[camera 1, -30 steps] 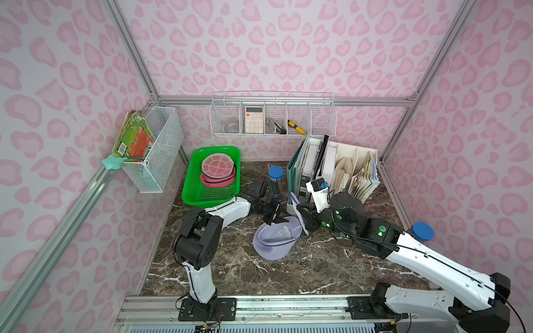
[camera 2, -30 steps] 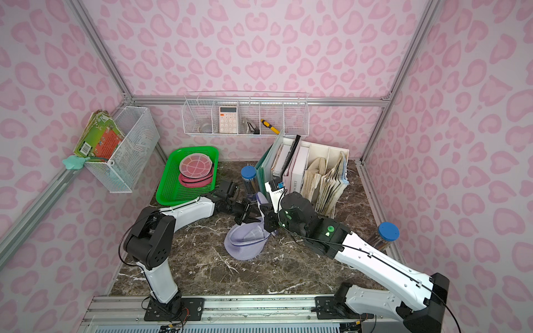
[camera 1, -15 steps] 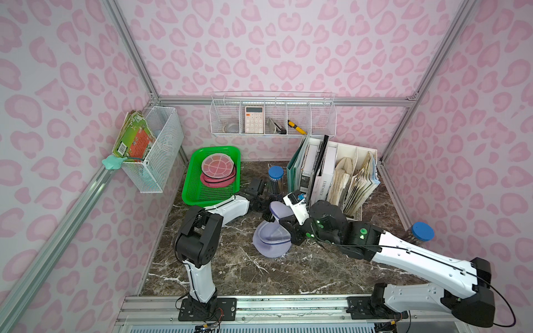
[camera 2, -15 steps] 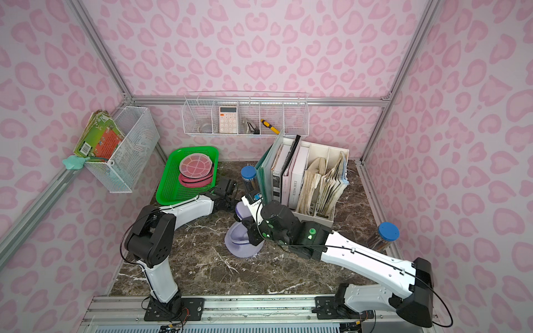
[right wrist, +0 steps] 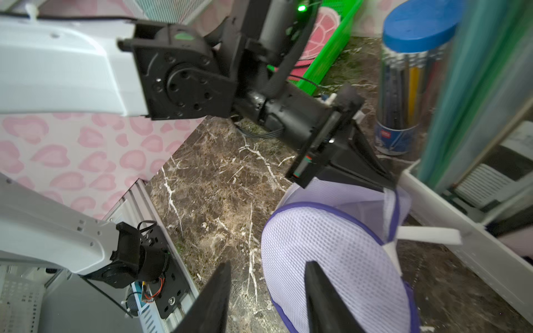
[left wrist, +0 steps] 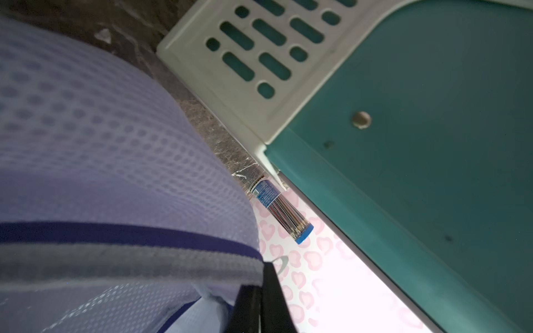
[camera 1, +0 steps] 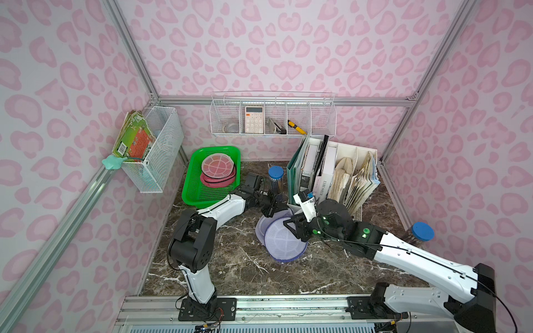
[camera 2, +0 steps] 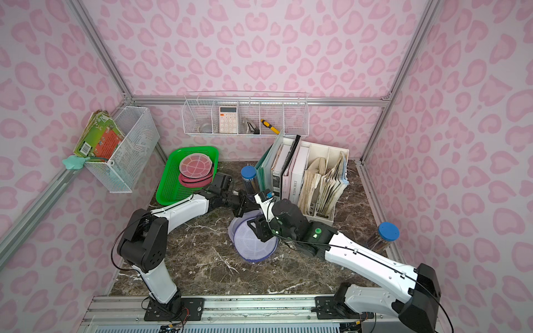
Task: Turn the laundry bag inside out
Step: Pick up the laundry bag at the center of the board.
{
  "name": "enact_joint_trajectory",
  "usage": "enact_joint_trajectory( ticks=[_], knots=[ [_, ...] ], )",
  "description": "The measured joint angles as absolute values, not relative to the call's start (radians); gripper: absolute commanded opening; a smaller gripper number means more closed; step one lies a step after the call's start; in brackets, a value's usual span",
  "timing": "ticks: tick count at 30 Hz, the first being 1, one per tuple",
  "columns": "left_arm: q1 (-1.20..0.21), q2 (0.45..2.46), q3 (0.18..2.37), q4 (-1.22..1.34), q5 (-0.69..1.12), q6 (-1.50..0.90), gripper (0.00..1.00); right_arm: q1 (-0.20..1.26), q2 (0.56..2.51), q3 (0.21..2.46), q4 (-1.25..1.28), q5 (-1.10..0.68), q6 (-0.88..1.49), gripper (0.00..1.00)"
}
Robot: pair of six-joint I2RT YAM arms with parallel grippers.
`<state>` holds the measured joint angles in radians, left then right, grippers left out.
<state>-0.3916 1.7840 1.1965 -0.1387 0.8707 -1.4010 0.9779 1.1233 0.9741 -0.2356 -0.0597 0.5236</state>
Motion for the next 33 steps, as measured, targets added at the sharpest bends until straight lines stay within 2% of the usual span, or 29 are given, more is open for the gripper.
enact_joint_trajectory(
  ticks=[7, 10, 21, 25, 33],
  knots=[
    [-0.386, 1.733, 1.203, -0.132, 0.916, -1.284, 0.00, 0.818, 1.029, 0.877, -0.241, -0.107, 0.571, 0.45],
    [-0.384, 1.699, 1.203, -0.132, 0.948, -1.232, 0.00, 0.800, 1.034, 0.856, -0.249, -0.145, 0.575, 0.42],
    [-0.364, 1.575, 1.095, 0.060, 1.048, -1.210, 0.00, 0.796, 1.136, 0.853, -0.216, -0.258, 0.606, 0.43],
    [-0.356, 1.546, 1.063, 0.118, 1.048, -1.228, 0.00, 0.797, 1.154, 0.856, -0.202, -0.278, 0.619, 0.35],
    [-0.349, 1.569, 1.028, 0.248, 1.029, -1.292, 0.00, 0.893, 1.213, 0.907, -0.199, -0.277, 0.653, 0.40]
  ],
)
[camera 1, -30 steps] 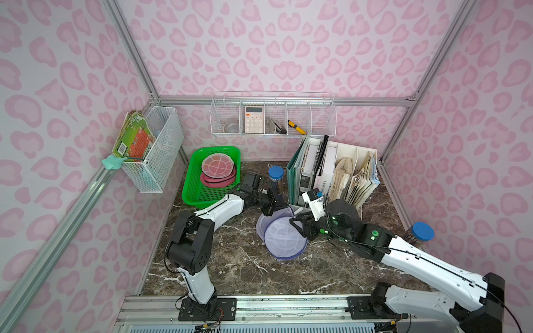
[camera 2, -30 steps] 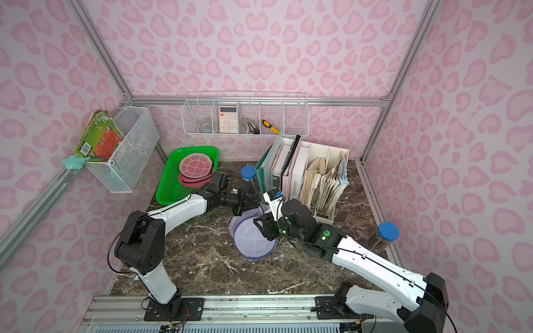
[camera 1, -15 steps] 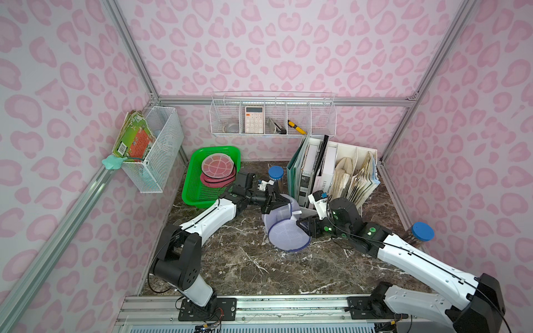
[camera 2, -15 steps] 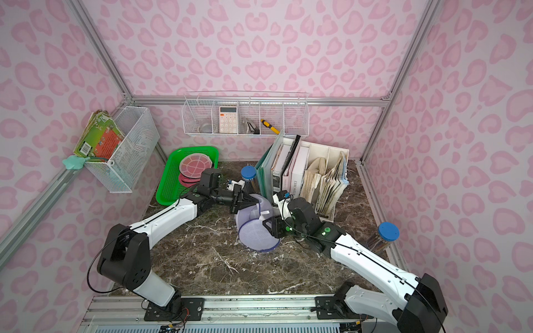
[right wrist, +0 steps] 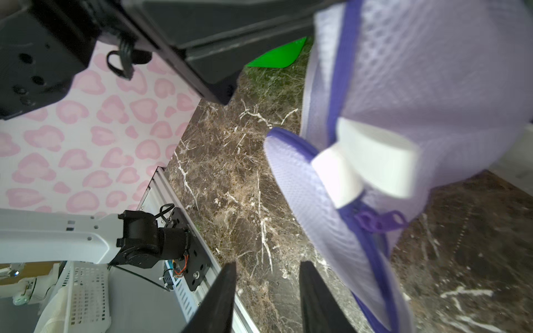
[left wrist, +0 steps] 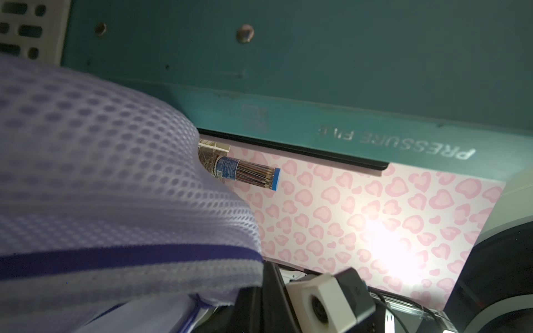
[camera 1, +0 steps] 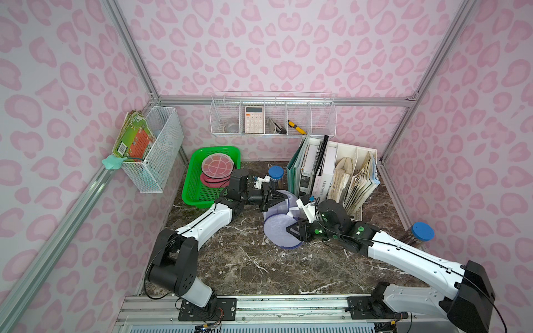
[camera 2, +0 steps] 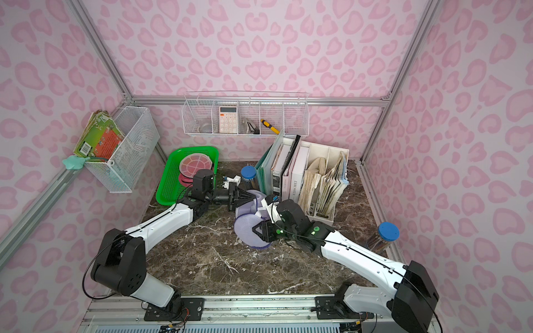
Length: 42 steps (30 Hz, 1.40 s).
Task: Turn the laundry bag inside out
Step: Pick up the laundry bag at the center of the board.
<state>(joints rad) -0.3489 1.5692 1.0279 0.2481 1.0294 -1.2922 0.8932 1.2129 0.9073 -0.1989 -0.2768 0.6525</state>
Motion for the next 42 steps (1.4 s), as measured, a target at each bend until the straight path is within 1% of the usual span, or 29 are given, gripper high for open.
enact_joint_trajectory(
  ticks=[3, 7, 12, 15, 20, 23, 28, 30, 34, 42],
  knots=[
    [-0.349, 1.571, 1.022, 0.278, 1.032, -1.309, 0.00, 0.877, 1.212, 0.948, -0.231, -0.234, 0.649, 0.41],
    [-0.349, 1.571, 1.011, 0.294, 1.045, -1.309, 0.00, 0.823, 1.152, 0.934, -0.259, -0.202, 0.638, 0.43],
    [-0.349, 1.571, 1.007, 0.285, 1.072, -1.286, 0.00, 0.719, 1.123, 0.889, -0.262, -0.238, 0.633, 0.44],
    [-0.349, 1.570, 1.019, 0.254, 1.081, -1.253, 0.00, 0.700, 1.149, 0.874, -0.264, -0.290, 0.625, 0.46],
    [-0.349, 1.570, 1.028, 0.214, 1.077, -1.223, 0.00, 0.728, 1.198, 0.838, -0.231, -0.358, 0.654, 0.43],
    [-0.349, 1.580, 1.029, 0.213, 1.069, -1.224, 0.00, 0.809, 1.245, 0.858, -0.195, -0.376, 0.674, 0.41],
    [-0.349, 1.594, 1.028, 0.243, 1.060, -1.254, 0.00, 0.908, 1.336, 0.955, -0.160, -0.389, 0.688, 0.43],
    [-0.349, 1.594, 1.025, 0.257, 1.061, -1.254, 0.00, 0.912, 1.354, 0.979, -0.161, -0.384, 0.688, 0.46],
    [-0.349, 1.590, 1.014, 0.253, 1.065, -1.253, 0.00, 0.892, 1.349, 0.984, -0.184, -0.377, 0.682, 0.46],
    [-0.349, 1.575, 1.018, 0.186, 1.095, -1.176, 0.00, 0.787, 1.262, 0.953, -0.236, -0.372, 0.666, 0.47]
  ],
)
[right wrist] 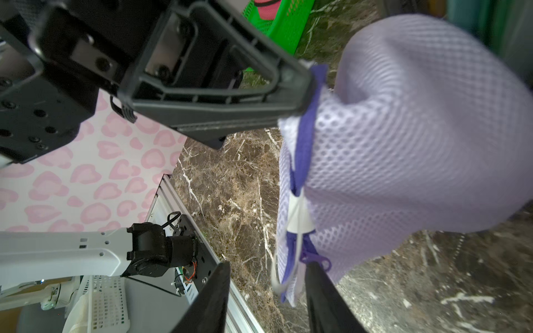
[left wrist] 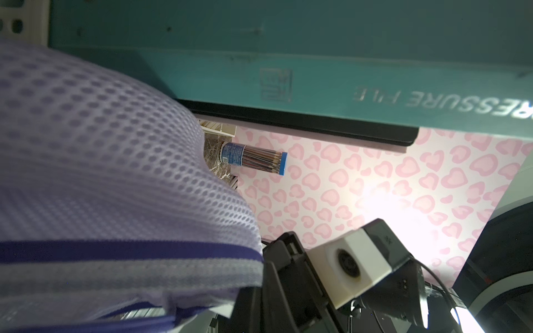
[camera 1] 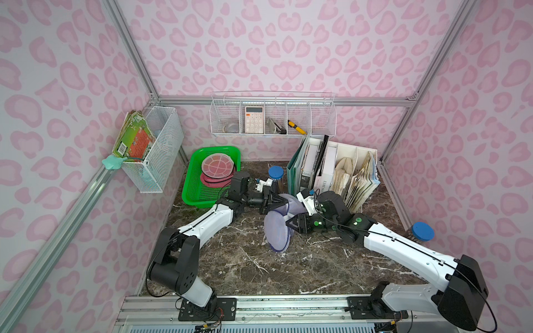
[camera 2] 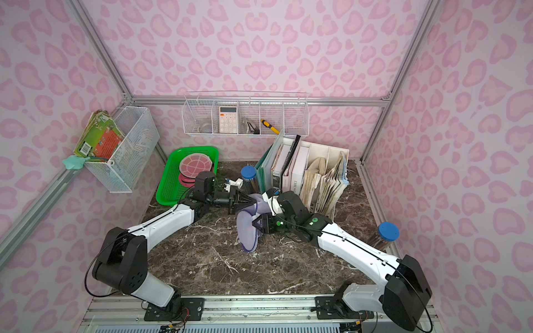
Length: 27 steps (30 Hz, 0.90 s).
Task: Turn the laundry bag inside out
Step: Pick up the laundry bag at the center of the board.
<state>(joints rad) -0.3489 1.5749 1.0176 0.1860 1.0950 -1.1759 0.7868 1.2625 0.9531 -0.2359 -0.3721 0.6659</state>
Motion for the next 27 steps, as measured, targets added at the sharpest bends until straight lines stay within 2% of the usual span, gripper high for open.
enact_joint_trajectory(
  ticks=[9, 16, 27],
  knots=[
    [-0.349, 1.575, 1.040, 0.128, 1.126, -1.112, 0.00, 0.730, 1.280, 0.898, -0.236, -0.439, 0.650, 0.47],
    [-0.349, 1.575, 1.041, 0.103, 1.131, -1.089, 0.00, 0.735, 1.344, 0.904, -0.221, -0.491, 0.649, 0.45],
    [-0.349, 1.575, 1.041, 0.098, 1.131, -1.079, 0.00, 0.796, 1.393, 0.987, -0.244, -0.470, 0.601, 0.39]
  ],
)
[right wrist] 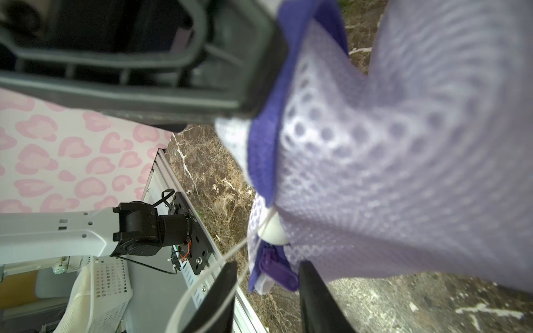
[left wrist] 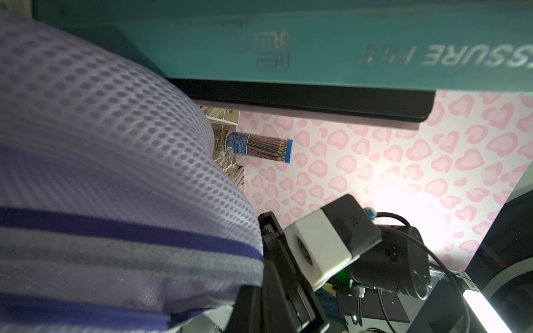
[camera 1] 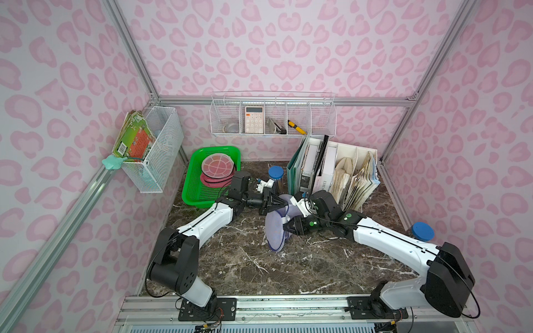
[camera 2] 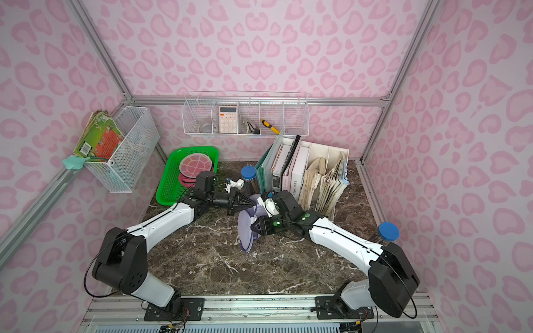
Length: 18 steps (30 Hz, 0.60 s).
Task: Turn the laundry bag inside out
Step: Pick up the laundry bag at the center of the board.
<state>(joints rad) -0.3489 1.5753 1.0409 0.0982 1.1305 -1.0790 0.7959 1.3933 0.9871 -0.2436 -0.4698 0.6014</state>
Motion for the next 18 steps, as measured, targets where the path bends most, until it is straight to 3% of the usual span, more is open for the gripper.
enact_joint_trajectory(
  ticks=[5, 12, 18],
  knots=[
    [-0.349, 1.579, 1.041, 0.076, 1.127, -1.074, 0.00, 0.839, 1.404, 1.024, -0.288, -0.419, 0.564, 0.36],
    [-0.349, 1.581, 1.041, 0.061, 1.127, -1.071, 0.00, 0.867, 1.422, 1.046, -0.332, -0.358, 0.529, 0.23],
    [-0.349, 1.581, 1.041, 0.054, 1.125, -1.070, 0.00, 0.862, 1.399, 1.031, -0.331, -0.341, 0.532, 0.00]
  ],
)
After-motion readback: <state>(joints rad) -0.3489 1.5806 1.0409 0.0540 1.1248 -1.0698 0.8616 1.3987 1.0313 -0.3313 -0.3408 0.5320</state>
